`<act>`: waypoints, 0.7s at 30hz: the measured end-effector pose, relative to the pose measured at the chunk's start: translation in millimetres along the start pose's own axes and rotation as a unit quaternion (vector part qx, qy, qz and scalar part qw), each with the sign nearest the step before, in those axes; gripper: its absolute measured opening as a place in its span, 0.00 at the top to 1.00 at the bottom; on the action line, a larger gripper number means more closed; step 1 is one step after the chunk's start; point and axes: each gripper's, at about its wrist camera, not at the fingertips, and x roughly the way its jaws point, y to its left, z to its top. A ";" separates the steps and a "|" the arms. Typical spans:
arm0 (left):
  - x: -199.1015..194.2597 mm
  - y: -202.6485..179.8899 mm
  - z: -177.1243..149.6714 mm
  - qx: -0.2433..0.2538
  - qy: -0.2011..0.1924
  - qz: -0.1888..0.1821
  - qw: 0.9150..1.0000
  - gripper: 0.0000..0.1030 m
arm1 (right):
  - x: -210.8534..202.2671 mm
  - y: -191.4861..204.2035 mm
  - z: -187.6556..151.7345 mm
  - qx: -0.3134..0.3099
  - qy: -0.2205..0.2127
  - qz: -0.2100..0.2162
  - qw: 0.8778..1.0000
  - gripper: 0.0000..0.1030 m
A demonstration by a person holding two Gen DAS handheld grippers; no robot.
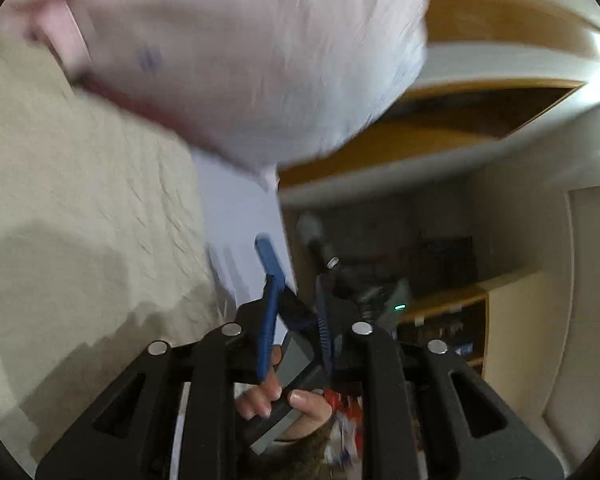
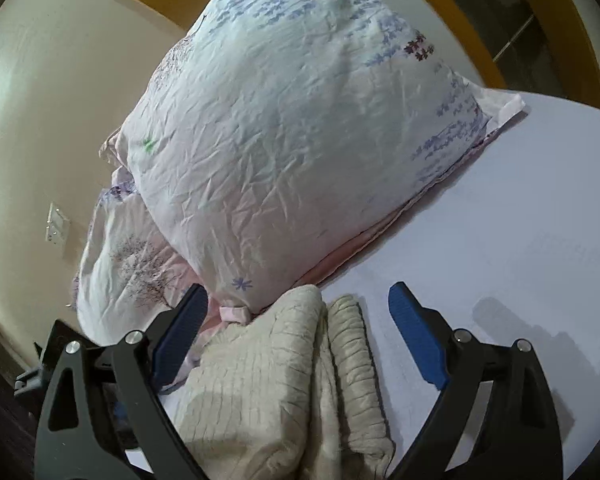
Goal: Fold small clothes
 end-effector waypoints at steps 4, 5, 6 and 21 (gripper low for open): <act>-92.2 3.2 -13.8 0.062 -0.114 0.196 0.972 0.38 | 24.0 -1.8 -3.6 0.019 0.096 0.024 0.995 0.07; -103.9 8.9 -18.3 0.066 -0.121 0.236 0.962 0.35 | 31.1 -3.7 -5.9 0.029 0.122 0.028 0.992 0.07; -111.8 17.7 -20.2 0.063 -0.122 0.268 0.954 0.32 | 36.9 -4.5 -8.3 0.034 0.140 0.028 0.989 0.07; -61.6 66.3 -27.8 0.038 -0.056 0.304 0.950 0.21 | 68.3 4.2 -34.6 -0.025 0.206 -0.023 0.978 0.26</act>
